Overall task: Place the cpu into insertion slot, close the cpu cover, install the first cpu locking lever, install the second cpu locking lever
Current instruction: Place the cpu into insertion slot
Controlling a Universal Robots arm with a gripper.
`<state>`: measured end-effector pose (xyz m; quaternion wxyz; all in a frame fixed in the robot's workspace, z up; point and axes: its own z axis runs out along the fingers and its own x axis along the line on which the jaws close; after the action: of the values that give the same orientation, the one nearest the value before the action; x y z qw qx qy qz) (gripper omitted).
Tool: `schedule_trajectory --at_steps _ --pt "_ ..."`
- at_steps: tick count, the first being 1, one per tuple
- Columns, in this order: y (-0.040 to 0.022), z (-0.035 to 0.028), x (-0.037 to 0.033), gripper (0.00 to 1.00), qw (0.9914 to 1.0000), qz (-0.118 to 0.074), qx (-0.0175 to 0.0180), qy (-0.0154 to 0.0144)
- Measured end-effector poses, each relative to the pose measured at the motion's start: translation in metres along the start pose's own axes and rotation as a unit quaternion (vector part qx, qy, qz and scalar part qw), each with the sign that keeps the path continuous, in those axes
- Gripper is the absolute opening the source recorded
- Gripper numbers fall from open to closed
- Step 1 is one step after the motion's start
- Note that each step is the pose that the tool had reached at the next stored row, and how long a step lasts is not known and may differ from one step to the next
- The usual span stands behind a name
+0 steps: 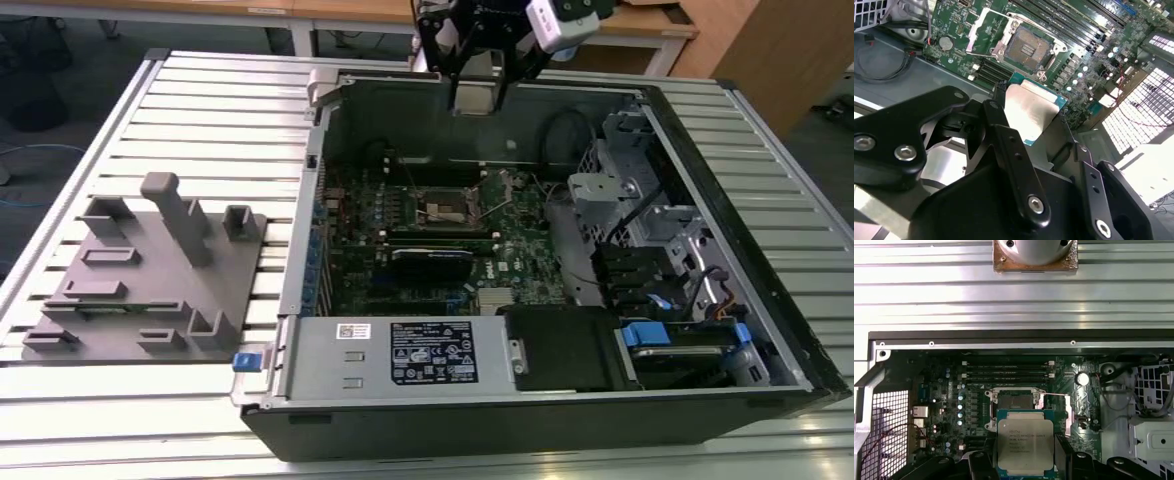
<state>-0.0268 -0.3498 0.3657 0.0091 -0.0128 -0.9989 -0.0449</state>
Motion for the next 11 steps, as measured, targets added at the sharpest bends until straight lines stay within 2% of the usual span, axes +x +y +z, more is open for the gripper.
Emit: schedule_trajectory --at_steps 6,11 --pt "-0.0007 0.0076 -0.0001 0.54 1.0 0.0 -0.0004 0.0" --pt "-0.0008 0.0085 -0.0001 0.54 1.0 0.0 -0.0004 0.0"
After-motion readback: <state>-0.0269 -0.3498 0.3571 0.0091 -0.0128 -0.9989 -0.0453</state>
